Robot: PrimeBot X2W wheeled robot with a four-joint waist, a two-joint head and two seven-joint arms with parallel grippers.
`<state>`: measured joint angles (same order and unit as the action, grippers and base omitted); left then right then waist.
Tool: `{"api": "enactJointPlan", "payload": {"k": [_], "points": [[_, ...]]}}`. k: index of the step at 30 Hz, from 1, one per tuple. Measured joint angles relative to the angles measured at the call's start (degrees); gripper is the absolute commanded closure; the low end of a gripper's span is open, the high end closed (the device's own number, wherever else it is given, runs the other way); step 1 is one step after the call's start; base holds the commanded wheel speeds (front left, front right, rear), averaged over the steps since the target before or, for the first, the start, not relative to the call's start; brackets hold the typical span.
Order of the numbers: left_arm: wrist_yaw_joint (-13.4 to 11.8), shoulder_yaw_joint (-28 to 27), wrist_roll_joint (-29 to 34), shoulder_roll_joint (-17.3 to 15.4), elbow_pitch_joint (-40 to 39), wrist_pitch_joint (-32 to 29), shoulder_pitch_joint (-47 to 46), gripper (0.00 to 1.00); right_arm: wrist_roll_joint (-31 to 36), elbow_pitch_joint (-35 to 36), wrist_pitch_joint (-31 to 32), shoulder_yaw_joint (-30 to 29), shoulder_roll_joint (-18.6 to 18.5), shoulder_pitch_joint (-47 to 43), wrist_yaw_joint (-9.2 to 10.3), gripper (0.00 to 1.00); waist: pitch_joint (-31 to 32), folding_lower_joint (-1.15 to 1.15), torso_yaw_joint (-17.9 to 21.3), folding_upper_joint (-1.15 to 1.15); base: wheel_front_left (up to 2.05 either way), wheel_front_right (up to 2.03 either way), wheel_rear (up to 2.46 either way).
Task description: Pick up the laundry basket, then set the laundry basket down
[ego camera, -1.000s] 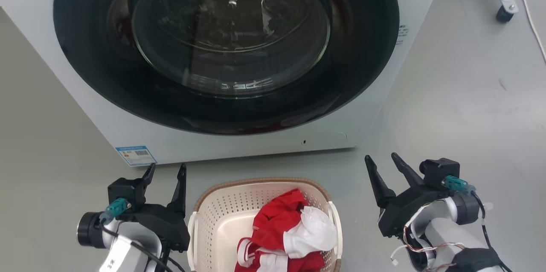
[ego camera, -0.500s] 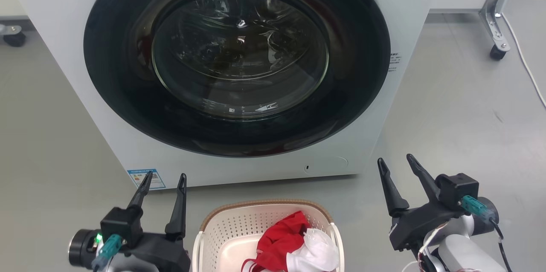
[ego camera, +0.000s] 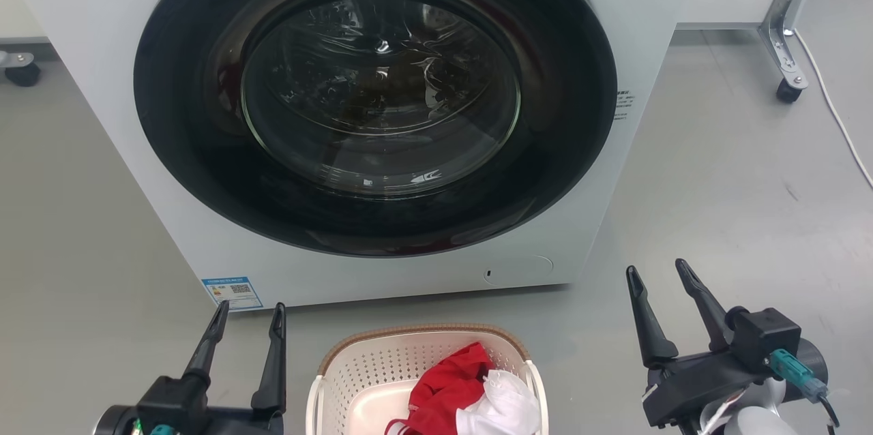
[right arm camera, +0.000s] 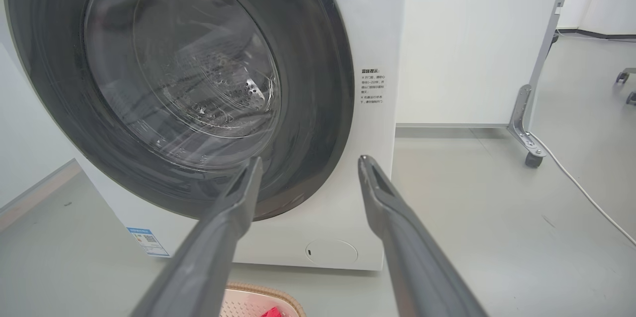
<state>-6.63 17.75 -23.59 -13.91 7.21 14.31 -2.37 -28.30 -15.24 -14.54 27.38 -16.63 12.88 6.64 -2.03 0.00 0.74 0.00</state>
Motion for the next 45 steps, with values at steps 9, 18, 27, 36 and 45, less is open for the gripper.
{"api": "enactJointPlan", "payload": {"k": [9, 18, 27, 36, 45], "points": [[-0.4, -2.2, 0.3, 1.0, -1.9, -0.1, 2.6, 0.00, 1.3, 2.4, 0.0, -2.7, 0.0, -3.4, 0.48, 0.00, 0.0, 0.00, 0.1, 0.00, 0.00, 0.00, 0.00], [-0.5, -4.0, 0.6, 2.1, -2.0, -1.7, 4.1, 0.00, 2.8, 3.3, 0.0, -4.7, 0.0, -4.8, 0.49, 0.00, -0.2, 0.00, 0.0, 0.00, 0.00, 0.00, 0.00], [-0.5, -5.6, 2.6, 3.4, -2.1, -3.1, 4.1, 0.00, 4.1, 3.5, 0.1, -6.3, 1.0, -5.4, 0.49, 0.00, -0.3, 0.00, -0.2, 0.00, 0.00, 0.00, 0.00], [-0.5, -6.3, 4.2, 4.0, -2.5, -4.1, 4.2, 0.00, 5.7, 4.0, 0.6, -6.6, 1.6, -5.5, 0.49, 0.00, -0.3, 0.00, -0.3, 0.00, 0.00, 0.00, 0.00], [-0.5, -7.0, 6.1, 5.0, -2.7, -4.6, 4.9, 1.00, 6.1, 3.9, 1.4, -6.5, 2.3, -5.6, 0.48, 1.00, -0.1, 0.00, -0.4, 0.00, 0.00, 0.00, 0.00]]}}
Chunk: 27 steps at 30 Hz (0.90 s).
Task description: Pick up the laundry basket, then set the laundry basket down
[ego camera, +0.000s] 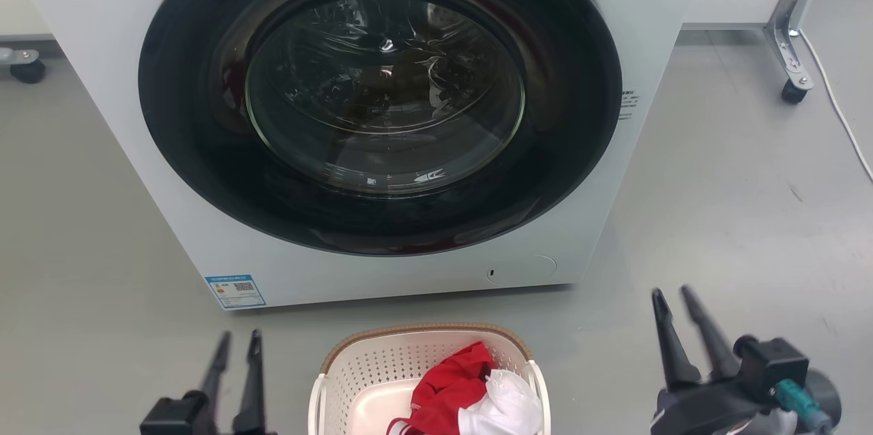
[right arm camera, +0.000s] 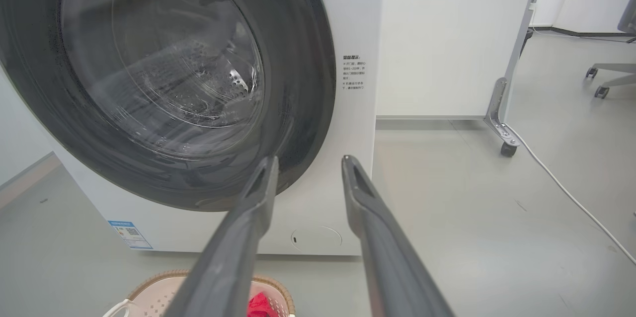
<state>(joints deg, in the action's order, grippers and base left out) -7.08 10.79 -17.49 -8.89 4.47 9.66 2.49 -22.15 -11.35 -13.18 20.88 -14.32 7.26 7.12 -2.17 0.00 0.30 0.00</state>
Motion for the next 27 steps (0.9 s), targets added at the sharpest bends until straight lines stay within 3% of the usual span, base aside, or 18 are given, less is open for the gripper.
{"api": "enactJointPlan", "payload": {"k": [8, 27], "points": [[0.6, -0.5, -1.4, 0.6, 2.1, -0.5, 1.2, 1.00, -1.7, -1.8, 0.6, -1.1, 1.2, -1.9, -0.59, 1.00, 0.1, 0.00, 0.0, 0.00, 0.00, 0.00, 0.00], [3.4, -3.9, -18.0, 1.8, 4.2, -4.4, 0.1, 1.00, -16.8, -2.5, 5.2, -7.0, 3.5, -1.9, -3.30, 1.00, 0.5, 0.00, -0.1, 0.00, 0.00, 0.00, 0.00]]}}
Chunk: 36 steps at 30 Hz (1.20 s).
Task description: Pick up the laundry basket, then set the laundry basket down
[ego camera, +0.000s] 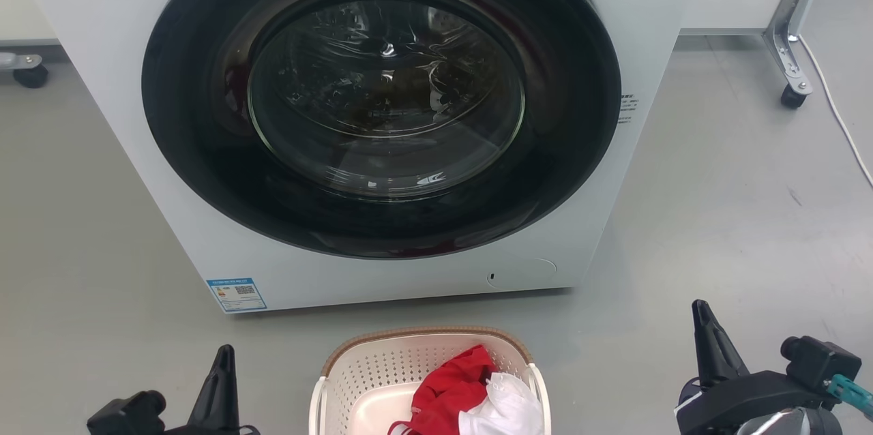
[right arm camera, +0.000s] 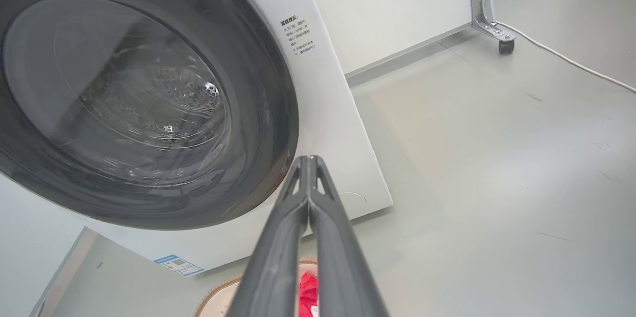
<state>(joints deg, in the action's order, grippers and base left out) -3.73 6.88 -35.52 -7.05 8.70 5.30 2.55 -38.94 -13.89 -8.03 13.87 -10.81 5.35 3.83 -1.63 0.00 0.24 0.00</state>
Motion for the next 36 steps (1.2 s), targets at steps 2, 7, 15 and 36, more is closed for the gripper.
{"api": "enactJointPlan", "payload": {"k": [2, 7, 15, 36], "points": [[0.2, -0.4, -1.1, 0.1, 0.2, -0.3, -0.1, 1.00, -1.6, -0.1, 0.5, -0.6, 0.2, 0.0, -0.38, 1.00, 0.0, 0.00, 0.0, 0.00, 0.00, 0.00, 0.00], [0.8, -1.1, -5.0, 0.4, 0.8, -1.2, -0.4, 1.00, -5.2, -0.3, 1.5, -2.1, 0.7, 0.0, -1.00, 1.00, 0.1, 0.00, 0.0, 0.00, 0.00, 0.00, 0.00], [2.3, -2.5, -11.5, 0.9, 1.7, -2.5, -1.3, 1.00, -10.9, -0.8, 3.3, -4.4, 1.7, 0.0, -2.08, 1.00, 0.3, 0.00, -0.1, 0.00, 0.00, 0.00, 0.00], [5.3, -6.0, -27.1, 2.2, 4.0, -5.8, -3.4, 1.00, -26.0, -1.6, 7.4, -10.6, 4.0, 0.0, -5.22, 1.00, 0.8, 0.00, -0.1, 0.00, 0.00, 0.00, 0.00]]}}
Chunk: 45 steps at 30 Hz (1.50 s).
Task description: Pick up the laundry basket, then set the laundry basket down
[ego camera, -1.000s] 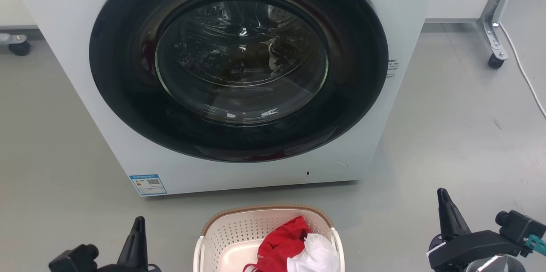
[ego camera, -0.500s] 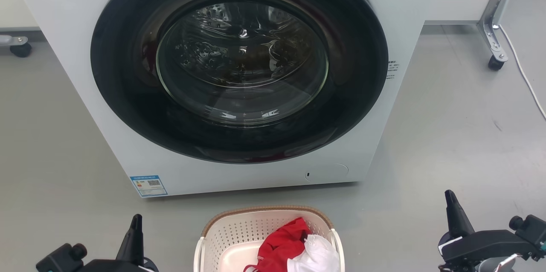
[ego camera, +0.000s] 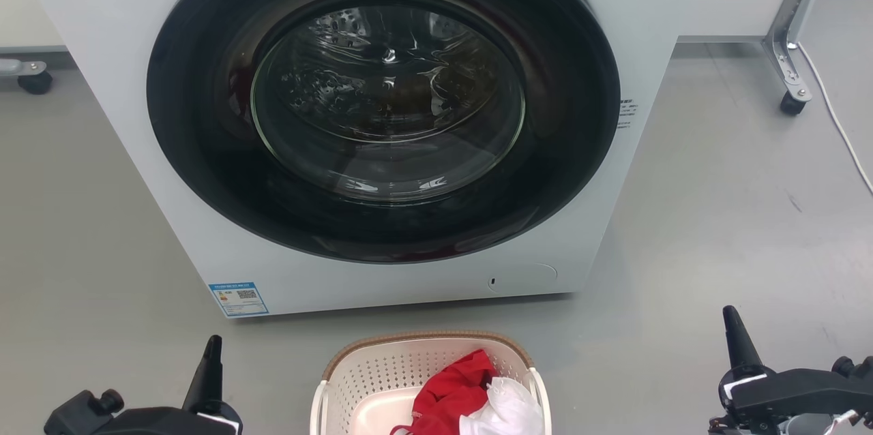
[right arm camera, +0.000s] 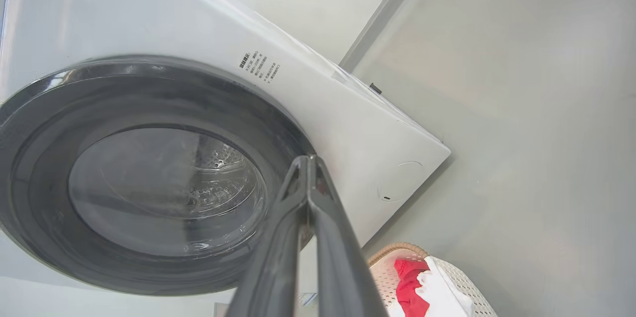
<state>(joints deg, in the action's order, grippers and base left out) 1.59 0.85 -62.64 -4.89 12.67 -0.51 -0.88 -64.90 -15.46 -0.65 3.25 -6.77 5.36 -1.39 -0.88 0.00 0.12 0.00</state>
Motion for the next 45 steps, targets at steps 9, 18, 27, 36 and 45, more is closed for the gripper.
{"api": "enactJointPlan", "payload": {"k": [9, 18, 27, 36, 45], "points": [[1.0, -1.4, -6.7, 0.6, 1.1, -1.5, -0.3, 1.00, -6.2, -0.4, 1.7, -2.6, 0.9, 0.0, -1.22, 1.00, 0.2, 0.00, 0.0, 0.00, 0.00, 0.00, 0.00], [2.5, -2.7, -13.1, 1.1, 1.9, -2.8, -1.4, 1.00, -12.0, -0.8, 3.2, -4.9, 1.8, 0.0, -2.34, 1.00, 0.4, 0.00, -0.1, 0.00, 0.00, 0.00, 0.00], [3.6, -4.2, -19.9, 1.7, 2.9, -4.2, -2.5, 1.00, -18.4, -1.1, 4.9, -7.5, 2.9, 0.0, -3.75, 1.00, 0.5, 0.00, -0.1, 0.00, 0.00, 0.00, 0.00], [5.0, -5.7, -26.7, 2.2, 3.9, -5.5, -3.4, 1.00, -24.7, -1.5, 6.7, -10.1, 3.8, 0.0, -5.04, 1.00, 0.7, 0.00, -0.1, 0.00, 0.00, 0.00, 0.00], [5.5, -6.1, -29.0, 2.4, 4.2, -6.0, -3.7, 1.00, -26.5, -1.7, 7.2, -10.9, 4.2, 0.0, -5.47, 1.00, 0.8, 0.00, -0.1, 0.00, 0.00, 0.00, 0.00]]}}
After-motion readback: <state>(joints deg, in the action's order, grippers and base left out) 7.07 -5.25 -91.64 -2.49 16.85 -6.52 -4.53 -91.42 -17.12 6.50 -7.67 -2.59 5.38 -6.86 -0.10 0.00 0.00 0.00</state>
